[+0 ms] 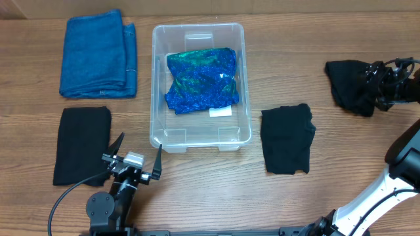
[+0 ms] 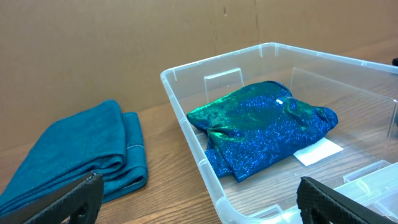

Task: Pack container
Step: 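Grasp the far-right black cloth with the right gripper and lift, then carry the black cloth into the container and lower it in front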

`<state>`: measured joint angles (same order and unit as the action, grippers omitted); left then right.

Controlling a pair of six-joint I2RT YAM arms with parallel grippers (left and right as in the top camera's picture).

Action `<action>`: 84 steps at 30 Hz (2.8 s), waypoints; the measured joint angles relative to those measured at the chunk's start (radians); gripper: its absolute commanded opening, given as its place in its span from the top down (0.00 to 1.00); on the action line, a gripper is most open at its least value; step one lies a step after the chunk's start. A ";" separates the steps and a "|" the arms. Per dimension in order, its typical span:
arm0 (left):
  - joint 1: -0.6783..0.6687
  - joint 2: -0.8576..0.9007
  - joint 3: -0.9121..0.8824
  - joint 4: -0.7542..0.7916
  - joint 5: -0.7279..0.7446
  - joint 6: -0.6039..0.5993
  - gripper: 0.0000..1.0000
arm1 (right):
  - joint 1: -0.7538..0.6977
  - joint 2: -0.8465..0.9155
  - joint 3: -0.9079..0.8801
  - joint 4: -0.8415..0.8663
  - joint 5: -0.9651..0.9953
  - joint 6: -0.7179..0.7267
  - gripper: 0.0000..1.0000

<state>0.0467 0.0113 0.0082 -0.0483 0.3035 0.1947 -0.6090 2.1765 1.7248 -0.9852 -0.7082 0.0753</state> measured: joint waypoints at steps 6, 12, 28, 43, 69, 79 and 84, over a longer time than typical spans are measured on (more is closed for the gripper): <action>0.000 0.000 0.000 0.000 0.000 0.000 0.00 | 0.000 0.002 0.029 -0.015 -0.049 0.008 0.00; 0.000 0.000 0.000 0.000 0.000 0.000 0.00 | 0.001 0.002 0.123 -0.006 0.361 -0.119 0.00; 0.000 0.000 0.000 0.000 0.000 0.000 0.00 | 0.001 0.134 0.127 0.051 0.276 -0.223 0.00; 0.000 0.000 0.000 0.000 0.000 0.000 0.00 | 0.000 0.166 0.127 0.057 0.172 -0.230 0.15; 0.000 0.000 0.000 0.000 0.000 0.000 0.00 | 0.004 0.188 0.407 -0.293 -0.763 -0.110 0.96; 0.000 0.000 0.000 0.000 0.000 0.000 0.00 | 0.634 -0.222 0.423 -0.462 -0.437 -0.172 0.96; 0.000 0.000 0.000 0.000 0.000 0.000 0.00 | 0.947 -0.203 0.421 -0.263 0.079 0.165 0.96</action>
<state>0.0467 0.0113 0.0082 -0.0483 0.3035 0.1947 0.3382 1.9732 2.1460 -1.2484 -0.6296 0.2405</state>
